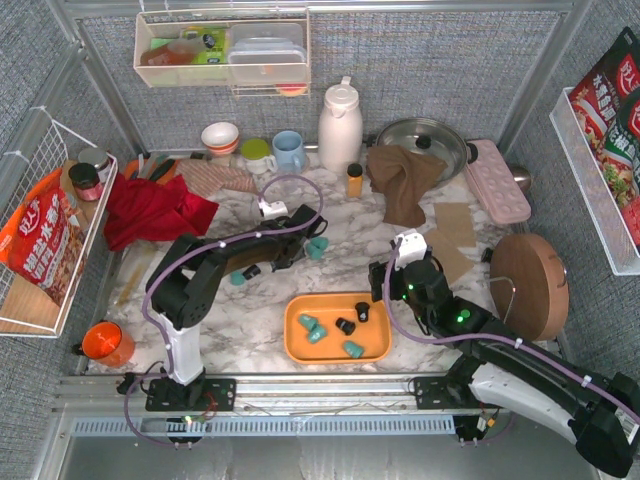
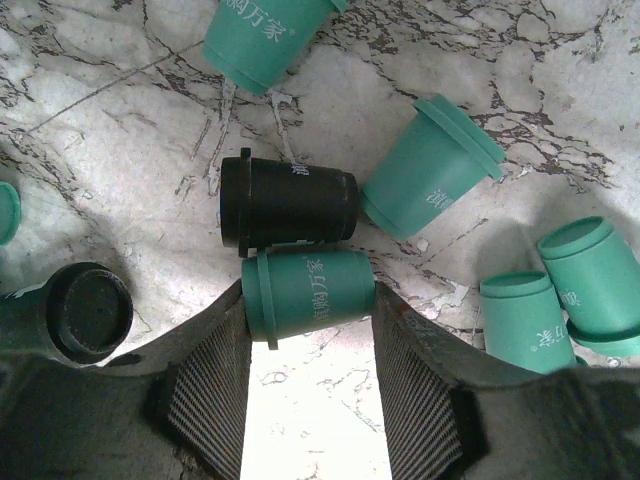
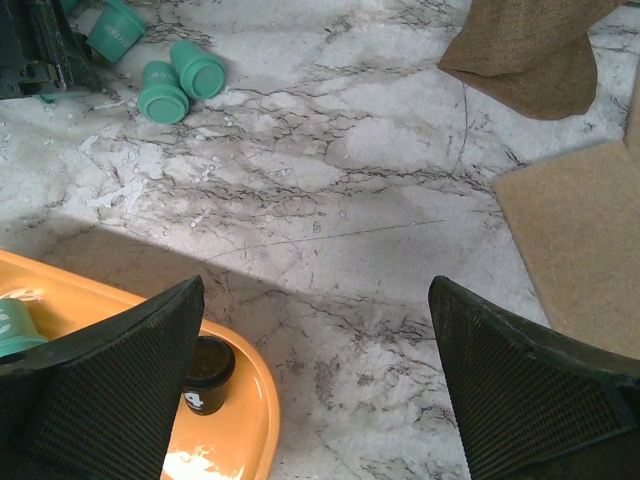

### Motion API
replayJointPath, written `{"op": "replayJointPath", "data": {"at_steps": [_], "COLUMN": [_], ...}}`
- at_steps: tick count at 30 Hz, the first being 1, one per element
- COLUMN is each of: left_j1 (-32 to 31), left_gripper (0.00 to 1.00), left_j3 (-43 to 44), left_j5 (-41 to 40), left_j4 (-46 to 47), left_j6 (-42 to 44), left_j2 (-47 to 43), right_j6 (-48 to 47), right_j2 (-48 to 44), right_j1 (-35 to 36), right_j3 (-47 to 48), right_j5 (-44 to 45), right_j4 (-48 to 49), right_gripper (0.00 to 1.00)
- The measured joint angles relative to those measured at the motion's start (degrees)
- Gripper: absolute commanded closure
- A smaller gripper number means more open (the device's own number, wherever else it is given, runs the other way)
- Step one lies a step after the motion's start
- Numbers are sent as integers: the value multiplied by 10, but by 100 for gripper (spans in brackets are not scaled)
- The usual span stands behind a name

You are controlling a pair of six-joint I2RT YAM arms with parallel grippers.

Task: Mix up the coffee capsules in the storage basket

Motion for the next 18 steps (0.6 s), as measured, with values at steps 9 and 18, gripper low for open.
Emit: {"op": "replayJointPath", "data": {"at_steps": [9,18], "left_j1": [-31,-129], "left_gripper": [47,47], "left_j3": [5,-20], "left_j5": [-15,-27], "left_j4": [-19,20], "left_j6": [5,112], "left_j2": [-57,-179], "right_j6": [0,-2], "right_j2": [9,7], "right_j1": [0,0], "right_j3": [0,0], "right_j5": [4,31], "right_j4": [0,-2], "right_gripper": [1,1]}}
